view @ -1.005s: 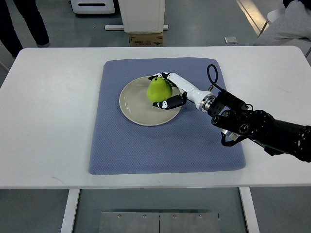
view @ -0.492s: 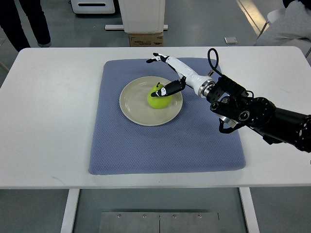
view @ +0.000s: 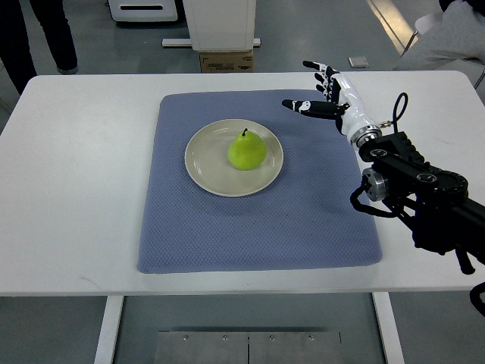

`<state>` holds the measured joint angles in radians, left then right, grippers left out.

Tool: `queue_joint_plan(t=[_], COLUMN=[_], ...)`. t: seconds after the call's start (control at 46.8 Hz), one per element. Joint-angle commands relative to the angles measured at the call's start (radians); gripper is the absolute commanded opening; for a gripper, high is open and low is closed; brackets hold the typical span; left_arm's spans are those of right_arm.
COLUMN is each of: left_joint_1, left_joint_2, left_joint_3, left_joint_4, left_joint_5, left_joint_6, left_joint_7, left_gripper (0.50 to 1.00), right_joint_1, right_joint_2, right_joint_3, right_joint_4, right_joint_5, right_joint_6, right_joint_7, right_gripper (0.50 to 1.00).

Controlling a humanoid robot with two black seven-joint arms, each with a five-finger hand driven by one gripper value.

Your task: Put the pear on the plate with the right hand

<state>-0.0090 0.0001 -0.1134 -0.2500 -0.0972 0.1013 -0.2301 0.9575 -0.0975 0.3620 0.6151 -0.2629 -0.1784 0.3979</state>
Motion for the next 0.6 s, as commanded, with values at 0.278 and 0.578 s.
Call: queue_joint_plan(t=[0.278, 0.578], left_joint_1=[0.000, 0.000], left_joint_2=[0.000, 0.000], left_joint_3=[0.000, 0.000], left_joint_4=[0.000, 0.000], left_joint_5=[0.001, -0.001], left_joint_6=[0.000, 0.000], left_joint_7=[0.000, 0.000], left_gripper=[1.000, 1.000], right_joint_1=[-0.019, -0.085], right_joint_2=[-0.057, -0.062], right_joint_3=[0.104, 0.238], right_joint_4=[-0.002, -0.006], right_joint_5=[0.269, 0.363], right_joint_6=[0.088, 0.093], right_joint_7=[-0.086, -0.129], right_gripper=[1.000, 1.000])
